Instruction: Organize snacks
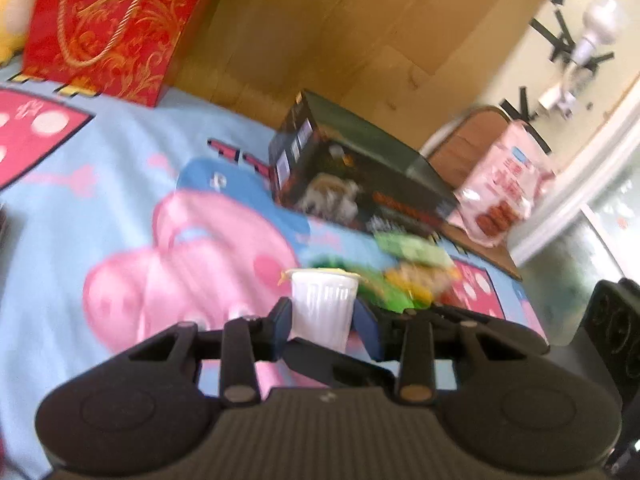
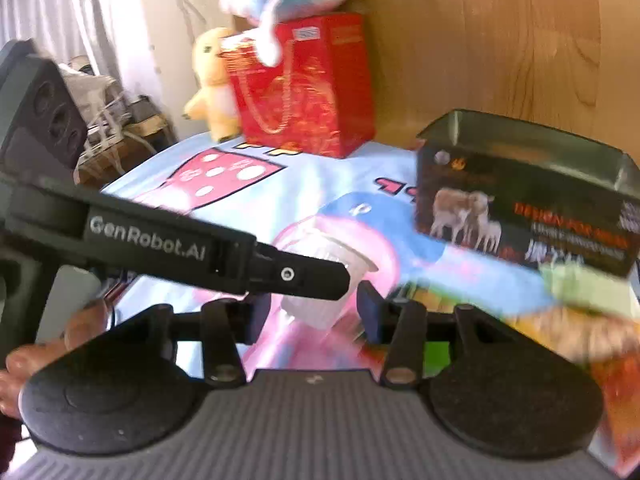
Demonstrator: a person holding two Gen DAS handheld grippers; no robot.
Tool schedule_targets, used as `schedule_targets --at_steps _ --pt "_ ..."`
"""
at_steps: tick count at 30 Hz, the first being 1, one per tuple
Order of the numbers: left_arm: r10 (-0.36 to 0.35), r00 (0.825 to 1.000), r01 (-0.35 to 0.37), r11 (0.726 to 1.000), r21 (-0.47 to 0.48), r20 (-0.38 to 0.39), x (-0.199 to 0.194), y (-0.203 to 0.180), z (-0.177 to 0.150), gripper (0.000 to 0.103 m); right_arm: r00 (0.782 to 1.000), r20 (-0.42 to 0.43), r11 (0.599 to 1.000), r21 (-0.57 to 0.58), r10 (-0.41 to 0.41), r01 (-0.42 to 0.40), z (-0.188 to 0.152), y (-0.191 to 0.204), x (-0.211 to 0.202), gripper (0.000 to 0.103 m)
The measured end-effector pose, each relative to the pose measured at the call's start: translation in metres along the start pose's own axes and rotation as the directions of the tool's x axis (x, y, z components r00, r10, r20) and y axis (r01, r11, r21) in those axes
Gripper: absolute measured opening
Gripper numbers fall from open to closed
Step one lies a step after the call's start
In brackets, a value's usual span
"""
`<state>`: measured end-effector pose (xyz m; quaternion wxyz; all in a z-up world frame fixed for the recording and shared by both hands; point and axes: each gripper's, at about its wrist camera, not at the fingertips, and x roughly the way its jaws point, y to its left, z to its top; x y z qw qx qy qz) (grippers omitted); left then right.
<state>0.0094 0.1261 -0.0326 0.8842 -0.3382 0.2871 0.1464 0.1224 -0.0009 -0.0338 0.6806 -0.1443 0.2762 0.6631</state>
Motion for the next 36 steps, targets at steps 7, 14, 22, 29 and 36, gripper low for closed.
schedule_targets --at_steps 7,14,22,29,36 --pt "0.048 0.999 -0.048 0.998 0.035 -0.023 -0.017 -0.024 -0.043 0.035 1.000 0.023 1.000 0.027 0.015 -0.016 -0.040 0.023 -0.028 0.050" --pt "0.050 0.997 -0.044 0.995 0.085 -0.062 0.007 -0.053 -0.065 0.036 0.996 0.033 0.994 0.076 -0.077 0.074 -0.069 0.017 -0.052 0.051" --pt "0.081 0.995 -0.074 0.989 0.129 -0.050 0.009 -0.072 -0.068 0.046 0.987 0.079 0.976 0.179 -0.141 0.125 -0.090 -0.005 -0.079 0.062" --pt "0.060 0.998 -0.061 0.996 0.062 0.011 -0.020 -0.056 -0.039 0.048 0.986 0.140 0.976 0.213 -0.087 0.055 -0.089 -0.014 -0.097 0.062" --pt "-0.003 1.000 0.003 0.999 -0.050 -0.009 -0.005 -0.031 0.019 0.049 0.979 0.196 0.954 0.300 -0.061 0.000 -0.044 -0.056 -0.097 0.051"
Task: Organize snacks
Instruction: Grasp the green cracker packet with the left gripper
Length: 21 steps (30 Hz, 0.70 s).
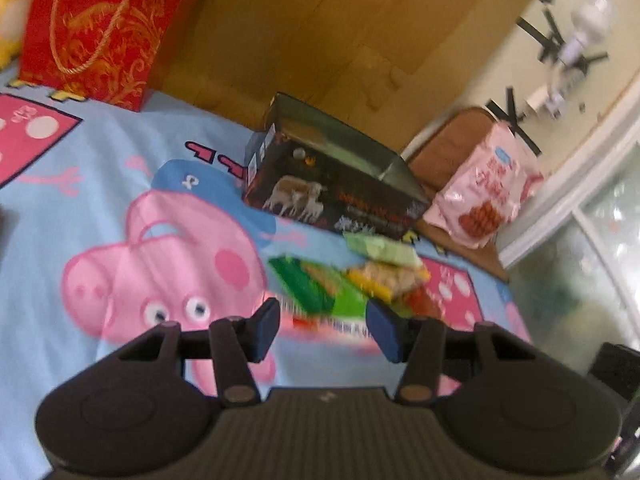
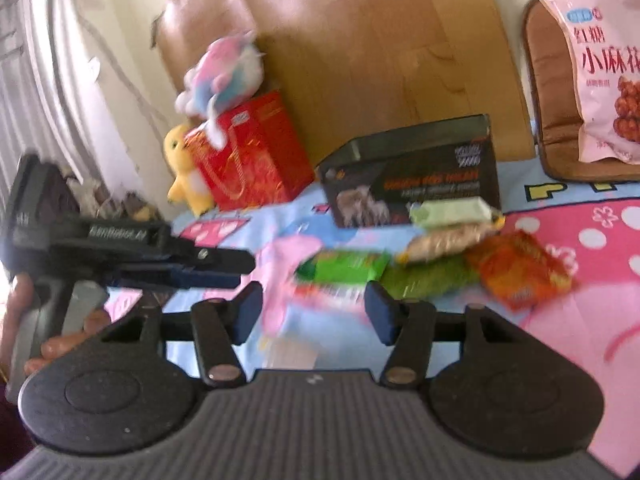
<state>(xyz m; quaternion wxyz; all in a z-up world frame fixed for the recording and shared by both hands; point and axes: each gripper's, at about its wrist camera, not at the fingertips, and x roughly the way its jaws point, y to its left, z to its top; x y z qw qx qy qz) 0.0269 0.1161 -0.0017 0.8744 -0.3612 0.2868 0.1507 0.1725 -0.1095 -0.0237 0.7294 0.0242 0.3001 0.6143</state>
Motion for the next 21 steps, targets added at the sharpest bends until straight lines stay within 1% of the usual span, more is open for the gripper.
schedule_targets --at_steps 3,5,6,7,9,10,11,12,13,14,15,17,19,21 --pt "-0.014 0.999 0.012 0.999 -0.030 -0.044 0.025 0.009 0.018 0.049 0.999 -0.052 0.995 0.095 0.000 0.005 0.023 -0.025 0.026 0.044" --pt "0.001 0.996 -0.004 0.999 -0.031 -0.085 0.044 0.013 0.022 0.049 0.992 -0.126 0.991 0.130 -0.005 0.022 0.031 -0.037 0.050 0.033" --pt "0.005 0.995 -0.008 1.000 -0.030 -0.099 0.050 0.016 0.022 0.049 0.986 -0.165 0.989 0.146 -0.004 0.029 0.033 -0.042 0.061 0.031" --pt "0.005 0.993 -0.009 0.999 -0.032 -0.118 0.059 0.019 0.022 0.048 0.978 -0.206 0.986 0.165 0.007 0.028 0.033 -0.046 0.073 0.031" --pt "-0.015 0.989 0.008 0.999 -0.053 -0.150 0.074 0.026 0.021 0.043 0.963 -0.269 0.984 0.180 0.036 0.013 0.030 -0.049 0.091 0.029" --pt "-0.017 0.990 0.009 0.998 -0.058 -0.139 0.077 0.029 0.020 0.040 0.956 -0.289 0.982 0.190 0.059 -0.003 0.027 -0.049 0.099 0.028" --pt "-0.035 0.991 0.027 0.998 -0.062 -0.131 0.078 0.031 0.019 0.034 0.957 -0.286 0.982 0.188 0.056 -0.001 0.025 -0.046 0.102 0.029" --pt "-0.050 0.990 0.041 0.997 -0.072 -0.134 0.078 0.034 0.019 0.032 0.958 -0.283 0.986 0.168 0.050 -0.002 0.025 -0.041 0.106 0.025" --pt "-0.043 0.991 0.035 0.997 -0.070 -0.123 0.076 0.034 0.019 0.032 0.956 -0.290 0.989 0.150 0.048 -0.004 0.023 -0.037 0.110 0.025" --pt "-0.036 0.994 0.031 0.998 -0.049 -0.105 0.071 0.032 0.019 0.032 0.961 -0.274 0.990 0.138 0.040 -0.002 0.021 -0.034 0.110 0.024" --pt "-0.034 0.995 0.032 0.999 -0.030 -0.089 0.064 0.030 0.019 0.032 0.966 -0.256 0.993 0.118 0.042 -0.012 0.018 -0.029 0.109 0.022" --pt "-0.043 0.998 0.042 0.999 -0.008 -0.054 0.049 0.025 0.022 0.031 0.976 -0.213 0.995 0.091 0.052 -0.034 0.017 -0.022 0.103 0.022" --pt "-0.076 0.997 0.076 0.997 0.016 -0.008 0.029 0.018 0.029 0.030 0.984 -0.162 0.995 0.076 0.073 -0.061 0.023 -0.015 0.093 0.021" --pt "-0.125 0.991 0.122 0.991 0.053 0.049 0.013 0.006 0.040 0.030 0.992 -0.091 0.996 0.034 0.091 -0.088 0.032 -0.007 0.078 0.021"
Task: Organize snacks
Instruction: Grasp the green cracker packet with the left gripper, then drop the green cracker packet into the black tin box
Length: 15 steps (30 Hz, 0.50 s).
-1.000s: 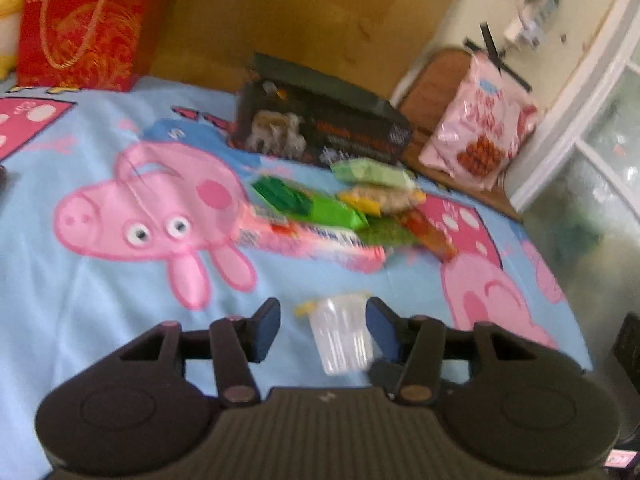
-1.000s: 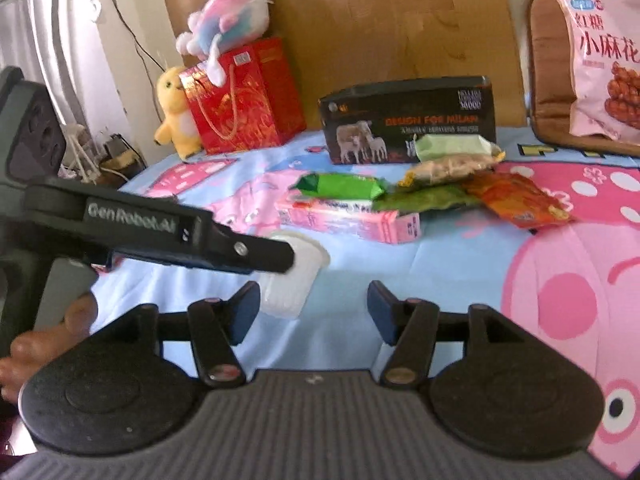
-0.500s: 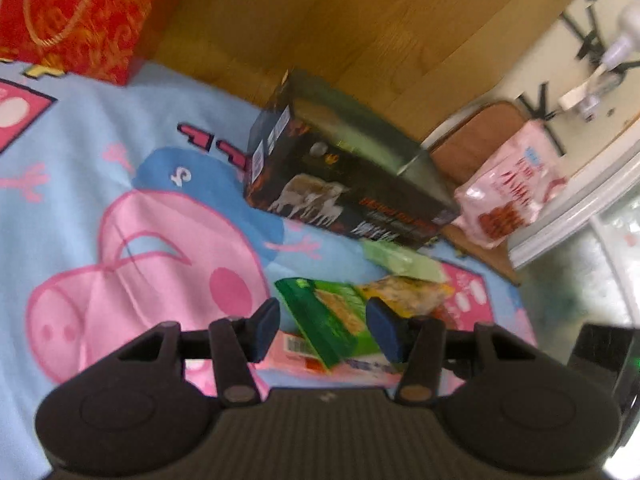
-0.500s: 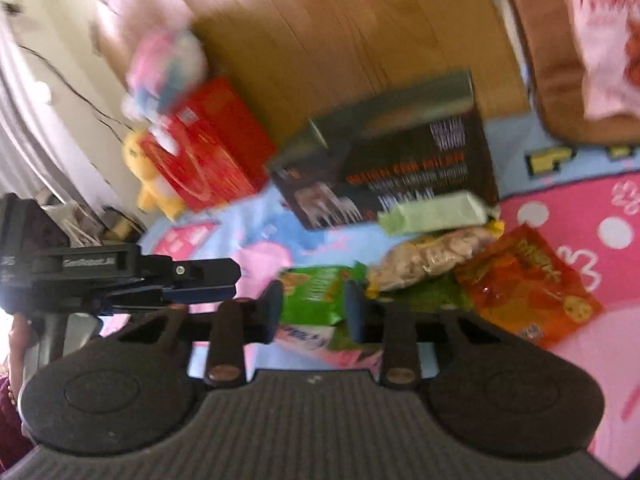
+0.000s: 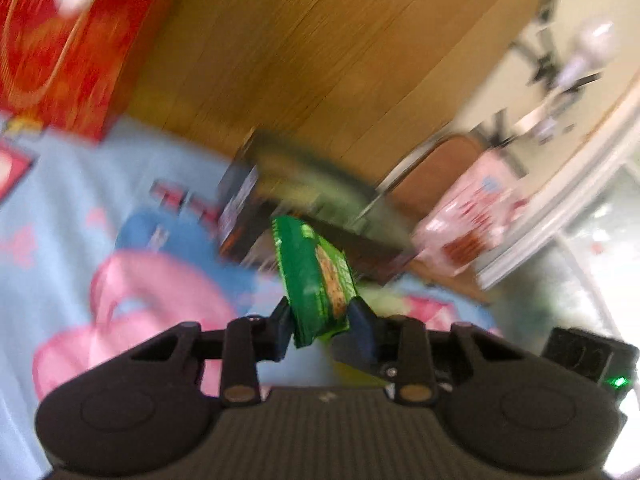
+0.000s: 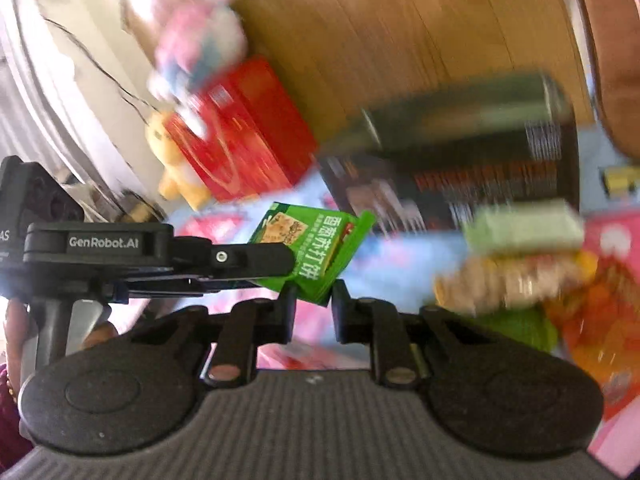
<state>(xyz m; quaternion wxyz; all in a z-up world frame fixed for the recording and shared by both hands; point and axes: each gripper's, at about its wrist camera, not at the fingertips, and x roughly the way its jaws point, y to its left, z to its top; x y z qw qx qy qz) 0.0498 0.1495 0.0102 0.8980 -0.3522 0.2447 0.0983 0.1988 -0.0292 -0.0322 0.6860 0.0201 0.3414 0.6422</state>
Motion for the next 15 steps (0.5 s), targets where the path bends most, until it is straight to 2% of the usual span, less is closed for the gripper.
schedule_targets --at_steps 3,7,8,10,12,13,15 --pt "-0.039 0.998 0.036 0.997 0.067 0.047 0.006 -0.019 0.021 0.030 0.995 0.103 0.997 -0.078 -0.016 0.024 0.016 0.011 -0.016 0.021" --pt "-0.072 0.997 0.070 0.994 0.079 0.021 0.050 -0.032 0.047 0.029 0.979 0.186 0.990 -0.097 -0.085 0.105 0.043 -0.002 -0.017 0.021" --pt "-0.059 0.998 0.057 0.995 0.082 0.022 0.064 -0.035 0.051 0.030 0.974 0.199 0.987 -0.094 -0.111 0.131 0.047 -0.007 -0.016 0.021" --pt "0.007 0.998 -0.014 0.994 0.106 0.059 0.082 -0.038 0.057 0.037 0.955 0.222 0.969 -0.102 -0.198 0.225 0.054 -0.018 -0.007 0.027" --pt "0.090 0.992 -0.100 0.988 0.116 0.082 0.091 -0.037 0.057 0.039 0.924 0.234 0.937 -0.104 -0.302 0.332 0.057 -0.031 -0.001 0.032" --pt "0.092 0.992 -0.101 0.989 0.104 0.087 0.089 -0.035 0.055 0.039 0.913 0.234 0.929 -0.085 -0.334 0.361 0.056 -0.039 -0.005 0.032" --pt "0.054 0.995 -0.060 0.995 0.082 0.079 0.080 -0.028 0.047 0.039 0.915 0.249 0.941 -0.033 -0.318 0.336 0.051 -0.053 -0.022 0.032"
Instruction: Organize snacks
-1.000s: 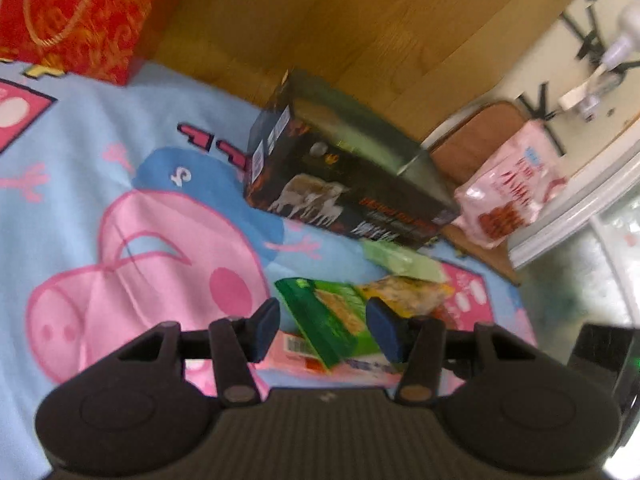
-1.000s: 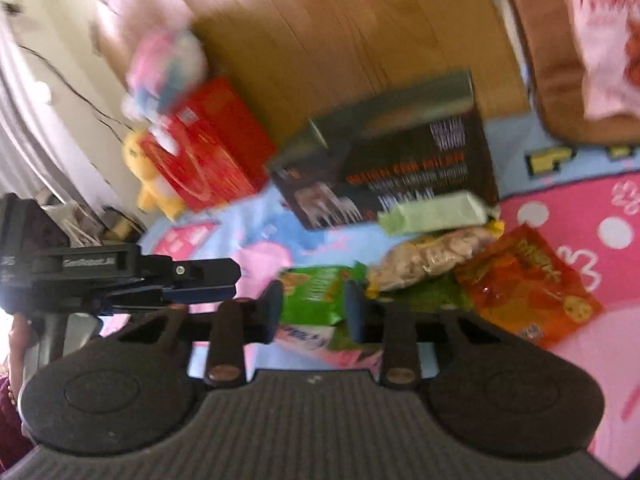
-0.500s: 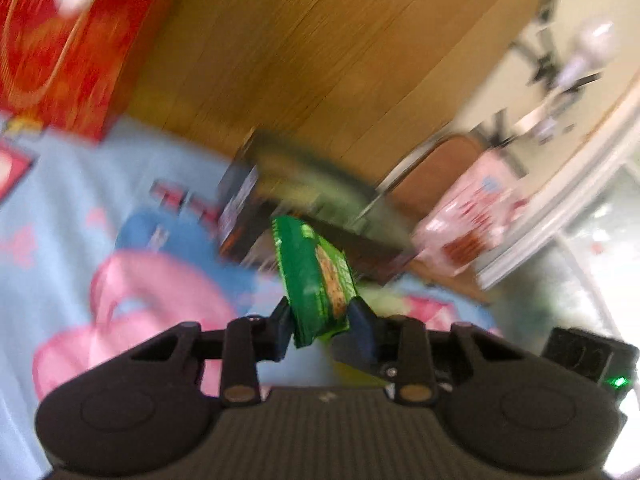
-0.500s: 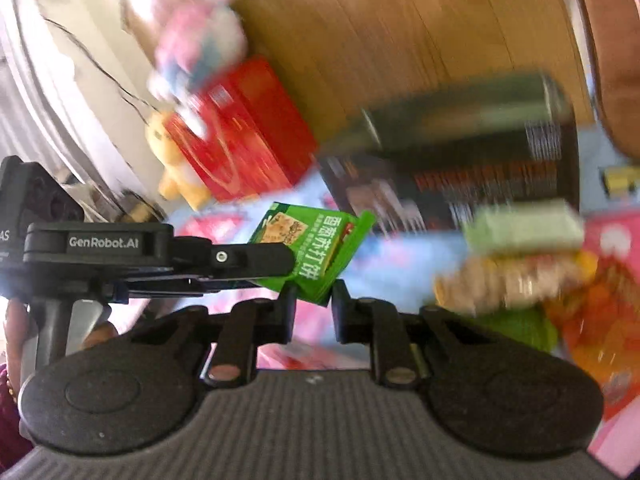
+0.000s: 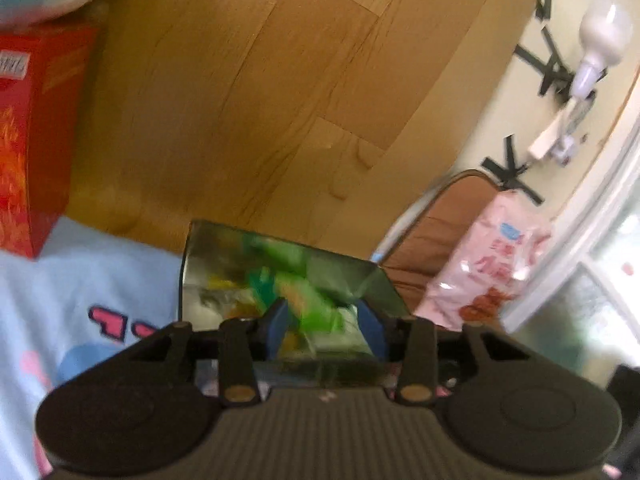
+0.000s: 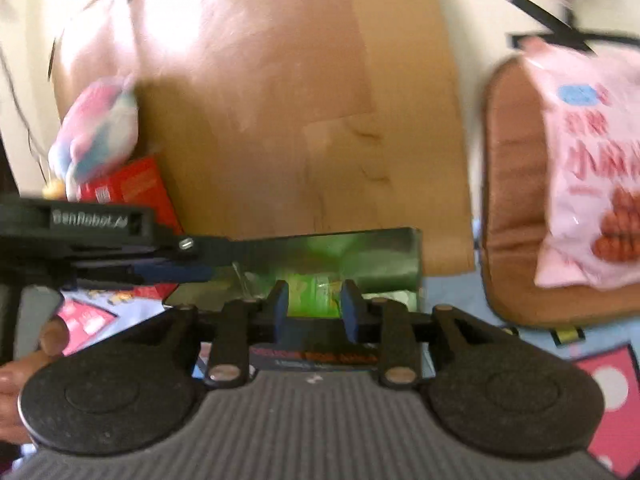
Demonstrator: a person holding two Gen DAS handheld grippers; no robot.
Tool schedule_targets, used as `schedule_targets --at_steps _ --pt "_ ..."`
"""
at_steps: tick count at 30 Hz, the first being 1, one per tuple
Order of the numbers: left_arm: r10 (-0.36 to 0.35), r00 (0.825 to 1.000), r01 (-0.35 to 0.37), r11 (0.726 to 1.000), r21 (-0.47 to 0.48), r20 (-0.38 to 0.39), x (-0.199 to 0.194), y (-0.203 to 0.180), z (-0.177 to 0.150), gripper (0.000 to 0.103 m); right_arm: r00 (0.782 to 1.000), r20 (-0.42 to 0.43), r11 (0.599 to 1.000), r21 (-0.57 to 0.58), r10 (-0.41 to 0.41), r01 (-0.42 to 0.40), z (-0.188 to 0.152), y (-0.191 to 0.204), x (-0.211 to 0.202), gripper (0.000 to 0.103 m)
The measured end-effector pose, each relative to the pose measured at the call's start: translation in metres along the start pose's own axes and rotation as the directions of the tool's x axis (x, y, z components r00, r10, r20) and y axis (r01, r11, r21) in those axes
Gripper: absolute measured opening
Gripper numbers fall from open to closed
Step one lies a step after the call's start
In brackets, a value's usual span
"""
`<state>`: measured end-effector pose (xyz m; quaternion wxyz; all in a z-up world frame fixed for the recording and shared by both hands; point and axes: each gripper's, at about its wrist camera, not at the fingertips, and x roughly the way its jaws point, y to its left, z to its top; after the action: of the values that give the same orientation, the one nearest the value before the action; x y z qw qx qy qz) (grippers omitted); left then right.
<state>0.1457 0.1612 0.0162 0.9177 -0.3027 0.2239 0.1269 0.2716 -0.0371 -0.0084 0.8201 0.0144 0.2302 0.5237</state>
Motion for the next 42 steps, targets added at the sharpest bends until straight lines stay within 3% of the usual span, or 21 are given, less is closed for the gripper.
schedule_targets --at_steps 3,6,10,13,15,17,18,25,31,34,42 --pt "-0.040 0.999 0.040 0.999 -0.005 -0.033 -0.014 -0.001 -0.017 0.039 0.999 0.022 0.997 0.058 -0.047 0.045 -0.012 -0.028 -0.027 0.034" --pt "-0.073 0.992 0.073 0.997 -0.011 -0.106 -0.009 -0.005 -0.031 0.039 0.997 -0.030 0.980 0.186 -0.071 0.075 -0.025 -0.059 -0.035 0.034" --pt "-0.072 0.975 0.062 0.997 -0.051 -0.212 0.022 -0.008 -0.047 0.039 0.995 -0.099 0.936 0.350 -0.009 0.043 -0.039 -0.081 -0.029 0.034" --pt "-0.100 0.956 0.067 0.990 -0.128 -0.275 0.048 -0.002 -0.056 0.039 0.992 -0.121 0.922 0.387 0.038 0.012 -0.042 -0.080 -0.017 0.034" --pt "-0.091 0.953 0.050 0.988 -0.147 -0.290 0.059 0.001 -0.060 0.031 0.986 -0.140 0.908 0.419 0.094 -0.027 -0.042 -0.075 -0.005 0.031" --pt "-0.086 0.957 0.051 0.990 -0.129 -0.276 0.055 -0.003 -0.061 0.028 0.983 -0.151 0.916 0.400 0.100 -0.031 -0.041 -0.063 0.001 0.030" --pt "-0.085 0.962 0.057 0.992 -0.112 -0.261 0.047 -0.006 -0.061 0.028 0.986 -0.144 0.933 0.360 0.089 -0.032 -0.040 -0.054 -0.003 0.024" --pt "-0.099 0.977 0.094 0.995 -0.036 -0.189 -0.011 -0.032 -0.071 0.026 0.992 -0.047 0.967 0.235 0.117 -0.103 -0.034 -0.019 -0.050 0.023" --pt "-0.131 0.967 0.143 0.989 0.040 -0.218 -0.040 -0.056 -0.110 0.026 0.994 -0.051 0.962 0.263 0.094 -0.077 -0.058 -0.025 -0.096 0.023" --pt "-0.146 0.954 0.159 0.987 0.029 -0.263 -0.041 -0.063 -0.127 0.026 0.996 -0.056 0.959 0.277 0.068 -0.050 -0.077 -0.025 -0.119 0.023" --pt "-0.108 0.942 0.129 0.991 0.045 -0.318 -0.045 -0.074 -0.155 0.026 0.998 -0.064 0.956 0.293 0.025 -0.005 -0.105 -0.024 -0.145 0.023"
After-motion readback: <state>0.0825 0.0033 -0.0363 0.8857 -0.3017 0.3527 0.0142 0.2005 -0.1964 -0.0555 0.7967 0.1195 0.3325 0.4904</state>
